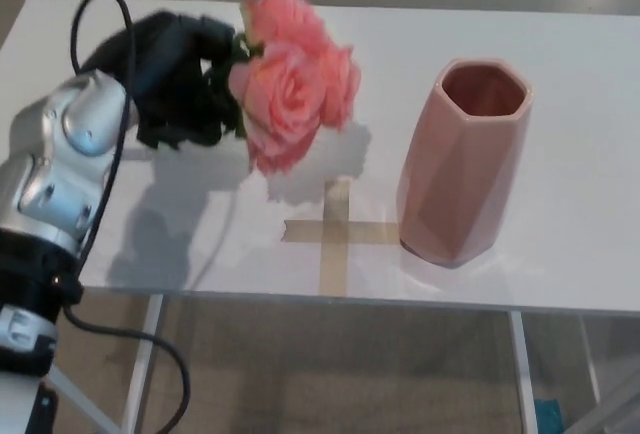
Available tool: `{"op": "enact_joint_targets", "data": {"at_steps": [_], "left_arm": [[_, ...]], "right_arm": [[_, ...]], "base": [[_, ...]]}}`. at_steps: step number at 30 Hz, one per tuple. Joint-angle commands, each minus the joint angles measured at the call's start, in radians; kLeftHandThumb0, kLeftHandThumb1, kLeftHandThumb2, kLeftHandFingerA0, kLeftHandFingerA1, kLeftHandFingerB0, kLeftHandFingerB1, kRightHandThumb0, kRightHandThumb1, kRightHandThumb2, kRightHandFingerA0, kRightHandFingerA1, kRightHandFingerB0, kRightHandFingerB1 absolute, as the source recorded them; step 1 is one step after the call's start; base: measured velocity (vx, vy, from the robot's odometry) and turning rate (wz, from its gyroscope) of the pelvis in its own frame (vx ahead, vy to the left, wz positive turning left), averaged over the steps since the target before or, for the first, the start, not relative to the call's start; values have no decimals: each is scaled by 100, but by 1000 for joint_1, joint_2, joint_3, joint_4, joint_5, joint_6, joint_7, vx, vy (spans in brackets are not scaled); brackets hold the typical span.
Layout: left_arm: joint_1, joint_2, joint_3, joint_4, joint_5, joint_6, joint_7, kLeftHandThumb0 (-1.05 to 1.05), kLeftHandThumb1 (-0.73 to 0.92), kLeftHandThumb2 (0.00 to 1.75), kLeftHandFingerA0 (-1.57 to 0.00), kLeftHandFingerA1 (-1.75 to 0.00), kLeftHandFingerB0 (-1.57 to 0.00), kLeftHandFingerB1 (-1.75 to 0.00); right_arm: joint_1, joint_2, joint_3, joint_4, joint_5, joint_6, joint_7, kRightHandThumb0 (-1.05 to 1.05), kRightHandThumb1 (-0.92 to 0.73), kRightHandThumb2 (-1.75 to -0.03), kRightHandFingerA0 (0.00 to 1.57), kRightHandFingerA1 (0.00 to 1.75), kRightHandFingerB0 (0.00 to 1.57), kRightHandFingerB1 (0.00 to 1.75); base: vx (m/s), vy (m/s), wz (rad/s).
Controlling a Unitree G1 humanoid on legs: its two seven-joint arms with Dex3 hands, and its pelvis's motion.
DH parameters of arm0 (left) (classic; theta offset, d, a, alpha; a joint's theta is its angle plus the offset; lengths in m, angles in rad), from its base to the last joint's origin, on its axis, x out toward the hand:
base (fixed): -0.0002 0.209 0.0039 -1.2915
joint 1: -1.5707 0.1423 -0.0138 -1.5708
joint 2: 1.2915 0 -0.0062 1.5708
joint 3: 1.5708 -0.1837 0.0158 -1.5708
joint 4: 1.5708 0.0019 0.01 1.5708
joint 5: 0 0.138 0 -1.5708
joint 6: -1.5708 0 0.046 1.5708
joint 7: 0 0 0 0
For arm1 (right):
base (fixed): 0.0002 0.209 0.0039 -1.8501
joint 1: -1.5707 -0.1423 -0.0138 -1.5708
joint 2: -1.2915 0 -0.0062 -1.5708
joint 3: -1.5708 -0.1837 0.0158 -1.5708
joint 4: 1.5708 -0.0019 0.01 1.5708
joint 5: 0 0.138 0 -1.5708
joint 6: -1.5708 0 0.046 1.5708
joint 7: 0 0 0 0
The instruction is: Use the left hand to pick up the rose and then lift and insert it into the pink vase.
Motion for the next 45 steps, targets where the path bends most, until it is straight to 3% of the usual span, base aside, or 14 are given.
{"op": "enact_joint_targets", "data": {"at_steps": [1,4,5,8,14,22,34,45], "left_arm": [[-49,-53,96,-29,-144,77,-38,-19,83,66,-83,-135,-84,-78],[-58,-76,133,-67,-173,124,-53,-19,83,66,-89,-132,-81,-83],[-61,-85,147,-84,-190,143,-60,-18,84,66,-92,-131,-77,-95],[-76,-109,180,-124,-229,193,-74,-17,84,66,-92,-131,-73,-103],[-107,-157,230,-225,-287,329,-71,-19,84,66,-97,-134,-74,-107],[-185,-221,311,-312,-414,518,-95,-20,83,66,-100,-137,-78,-101],[-267,-282,358,-399,-512,645,-71,-20,81,66,-99,-137,-82,-90],[-350,-347,420,-443,-625,782,-24,-20,82,64,-110,-138,-85,-83]], "right_arm": [[-3,-10,0,7,9,7,4,-33,-64,-59,64,42,54,39],[-5,-10,-1,9,10,11,1,-33,-64,-59,64,42,54,39],[-3,-10,-1,9,10,10,1,-33,-64,-59,64,42,54,39],[3,-10,-2,8,11,5,2,-33,-64,-59,64,42,54,39],[7,-11,5,7,5,4,2,-33,-64,-59,64,42,54,39],[9,-12,3,6,7,4,6,-33,-64,-59,65,43,54,39],[6,-14,7,9,4,6,5,-34,-64,-59,65,43,54,39],[-1,-14,7,8,6,9,4,-34,-64,-59,64,43,55,39]], "base": [[0,0,0],[0,0,0],[0,0,0],[0,0,0],[0,0,0],[0,0,0],[0,0,0],[0,0,0]]}}
